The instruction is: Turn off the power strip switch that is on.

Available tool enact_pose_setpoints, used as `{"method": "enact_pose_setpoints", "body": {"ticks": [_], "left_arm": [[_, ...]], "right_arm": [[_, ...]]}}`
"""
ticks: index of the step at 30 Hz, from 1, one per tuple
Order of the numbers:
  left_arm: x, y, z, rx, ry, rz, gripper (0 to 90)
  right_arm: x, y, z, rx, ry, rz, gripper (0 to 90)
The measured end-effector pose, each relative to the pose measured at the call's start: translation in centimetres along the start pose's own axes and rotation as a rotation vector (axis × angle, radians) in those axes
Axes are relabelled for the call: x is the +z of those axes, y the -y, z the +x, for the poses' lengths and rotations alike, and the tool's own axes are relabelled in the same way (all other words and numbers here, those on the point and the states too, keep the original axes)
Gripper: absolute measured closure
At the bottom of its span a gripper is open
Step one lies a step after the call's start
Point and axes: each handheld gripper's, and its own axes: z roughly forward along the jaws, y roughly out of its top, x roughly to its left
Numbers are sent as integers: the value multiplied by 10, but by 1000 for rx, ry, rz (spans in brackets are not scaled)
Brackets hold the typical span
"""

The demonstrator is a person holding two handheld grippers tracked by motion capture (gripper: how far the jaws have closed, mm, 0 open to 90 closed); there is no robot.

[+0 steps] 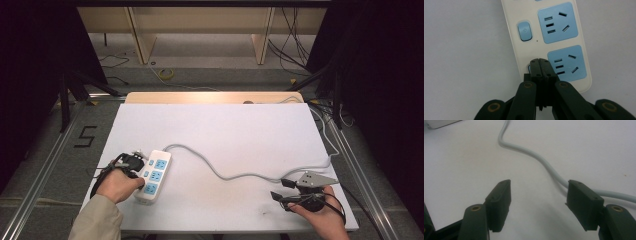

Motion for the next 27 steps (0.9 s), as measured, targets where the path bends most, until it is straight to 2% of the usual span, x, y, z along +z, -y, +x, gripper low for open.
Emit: {"method": "enact_pose_setpoints", "body": {"ticks": [11, 27], "left_arm": [[-1, 2, 2, -3, 9, -12, 898], [-1, 3, 0, 17, 6, -22, 899]], "right_arm": [[0, 0, -1, -1, 0, 0, 370], [-1, 0, -1, -1, 0, -1, 370]]}}
